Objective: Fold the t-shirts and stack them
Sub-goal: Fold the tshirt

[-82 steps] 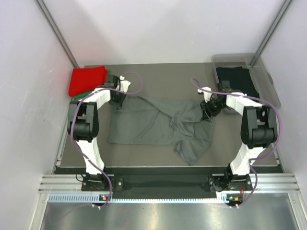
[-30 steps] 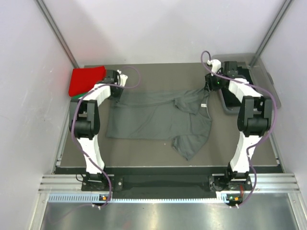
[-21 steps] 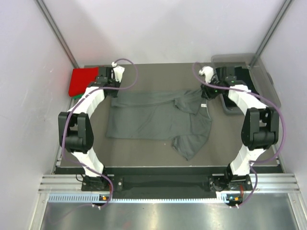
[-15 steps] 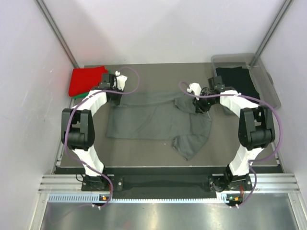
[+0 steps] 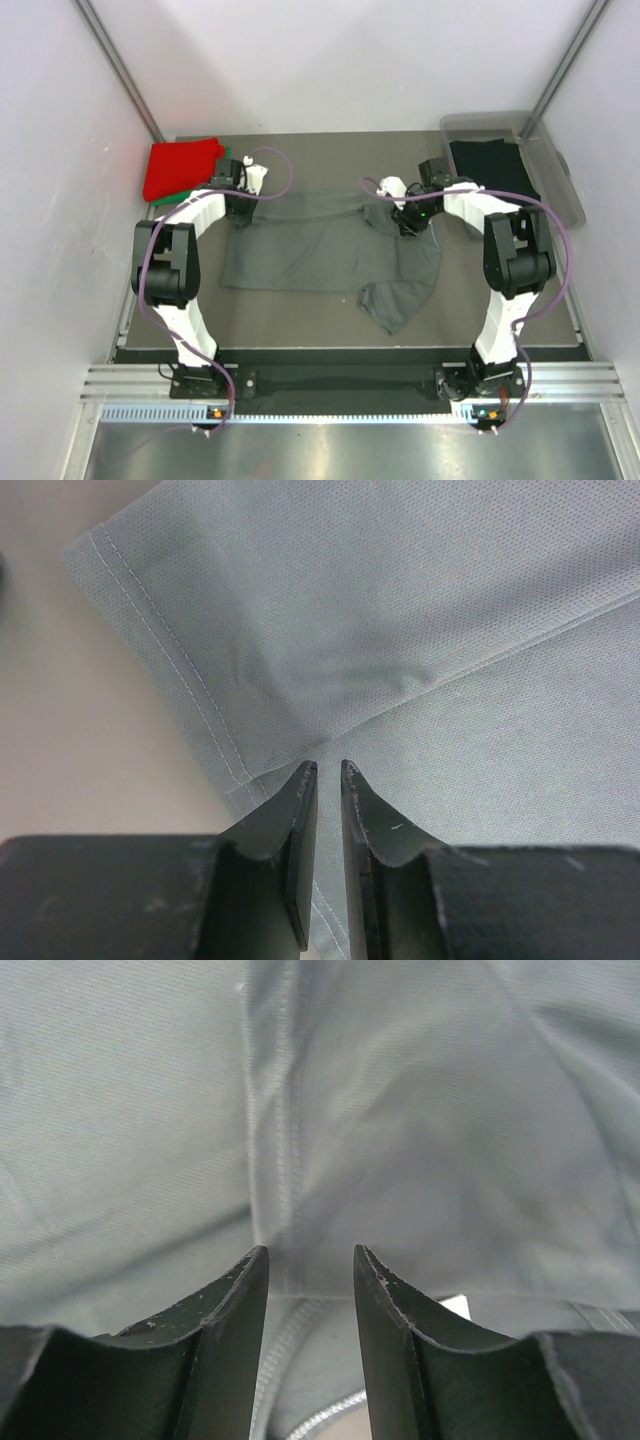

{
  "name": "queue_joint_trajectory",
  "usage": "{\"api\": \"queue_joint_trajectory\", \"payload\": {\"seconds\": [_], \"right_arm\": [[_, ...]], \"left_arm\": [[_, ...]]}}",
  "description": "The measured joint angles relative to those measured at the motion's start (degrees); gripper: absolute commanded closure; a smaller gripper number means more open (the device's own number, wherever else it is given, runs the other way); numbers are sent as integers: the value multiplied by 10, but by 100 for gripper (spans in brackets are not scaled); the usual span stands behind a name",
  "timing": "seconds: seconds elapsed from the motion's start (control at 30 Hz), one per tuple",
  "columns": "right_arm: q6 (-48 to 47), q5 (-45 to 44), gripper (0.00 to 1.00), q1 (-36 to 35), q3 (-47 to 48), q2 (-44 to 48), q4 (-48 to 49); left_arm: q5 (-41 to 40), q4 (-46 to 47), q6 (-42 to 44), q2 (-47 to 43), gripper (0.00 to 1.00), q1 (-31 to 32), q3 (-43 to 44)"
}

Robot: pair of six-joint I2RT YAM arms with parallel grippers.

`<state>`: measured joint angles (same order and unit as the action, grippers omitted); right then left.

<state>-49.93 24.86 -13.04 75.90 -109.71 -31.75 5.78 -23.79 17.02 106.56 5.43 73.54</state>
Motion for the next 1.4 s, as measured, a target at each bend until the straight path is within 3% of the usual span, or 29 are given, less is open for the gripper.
{"api": "queue_joint_trajectory", "payload": {"seconds": [0.4, 0.73, 1.13, 1.4], "right_arm": [[0, -7, 60, -7, -18, -1, -2], [4, -29, 93, -7, -30, 2, 11], [-3, -50, 94, -8, -89, 100, 6], [2, -49, 94, -19, -97, 104, 1]], "left_arm": [[0, 3, 0, 0, 79, 0, -3], [-6, 5, 0, 0, 79, 0, -9], [-7, 7, 0, 0, 79, 0, -12], [-9, 7, 0, 0, 79, 0, -16]]}}
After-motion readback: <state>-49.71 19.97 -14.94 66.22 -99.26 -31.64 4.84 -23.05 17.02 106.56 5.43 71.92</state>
